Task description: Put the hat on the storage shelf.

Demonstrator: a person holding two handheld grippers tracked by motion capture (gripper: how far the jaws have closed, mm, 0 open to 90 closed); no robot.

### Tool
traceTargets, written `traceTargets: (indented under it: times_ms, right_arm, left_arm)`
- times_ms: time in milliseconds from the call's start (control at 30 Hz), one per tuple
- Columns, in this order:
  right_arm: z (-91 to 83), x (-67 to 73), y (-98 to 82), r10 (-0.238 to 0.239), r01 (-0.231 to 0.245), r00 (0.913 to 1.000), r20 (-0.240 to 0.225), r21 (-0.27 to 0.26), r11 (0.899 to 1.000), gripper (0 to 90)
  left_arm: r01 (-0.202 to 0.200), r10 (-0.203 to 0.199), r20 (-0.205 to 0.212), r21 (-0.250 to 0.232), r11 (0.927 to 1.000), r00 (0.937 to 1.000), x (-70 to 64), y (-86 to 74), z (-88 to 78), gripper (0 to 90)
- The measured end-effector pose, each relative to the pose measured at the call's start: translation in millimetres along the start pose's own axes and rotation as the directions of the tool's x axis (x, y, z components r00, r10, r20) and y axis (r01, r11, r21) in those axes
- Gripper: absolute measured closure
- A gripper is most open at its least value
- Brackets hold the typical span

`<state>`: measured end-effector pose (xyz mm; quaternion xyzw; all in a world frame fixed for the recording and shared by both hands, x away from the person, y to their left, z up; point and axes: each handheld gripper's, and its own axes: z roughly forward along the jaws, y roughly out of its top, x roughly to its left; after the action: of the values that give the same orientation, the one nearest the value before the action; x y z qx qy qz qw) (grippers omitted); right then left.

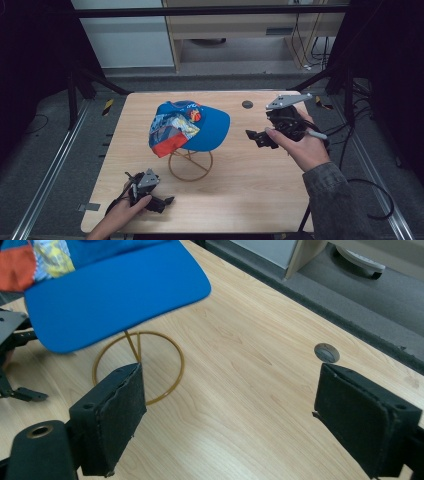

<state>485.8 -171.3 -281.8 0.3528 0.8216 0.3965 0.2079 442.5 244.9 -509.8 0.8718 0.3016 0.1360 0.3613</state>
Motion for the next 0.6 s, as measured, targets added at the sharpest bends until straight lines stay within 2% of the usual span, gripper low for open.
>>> traceTargets:
  times_ms: [267,600]
  right_arm:
    - [0.2,-6.9,-21.7,0.028,-0.028,0.9995,0.013,-0.010,1.000,13.1]
    - [3.0,-17.6,-47.8,0.060,-0.061,0.9977,0.030,0.006,0.998,12.7]
  left_arm:
    - [-0.003,0.003,-0.001,0.004,1.0000,1.0000,0.2,0.0,-0.3,0.0]
    - [-0.003,0.003,-0.001,0.004,1.0000,1.0000,0.2,0.0,-0.3,0.0]
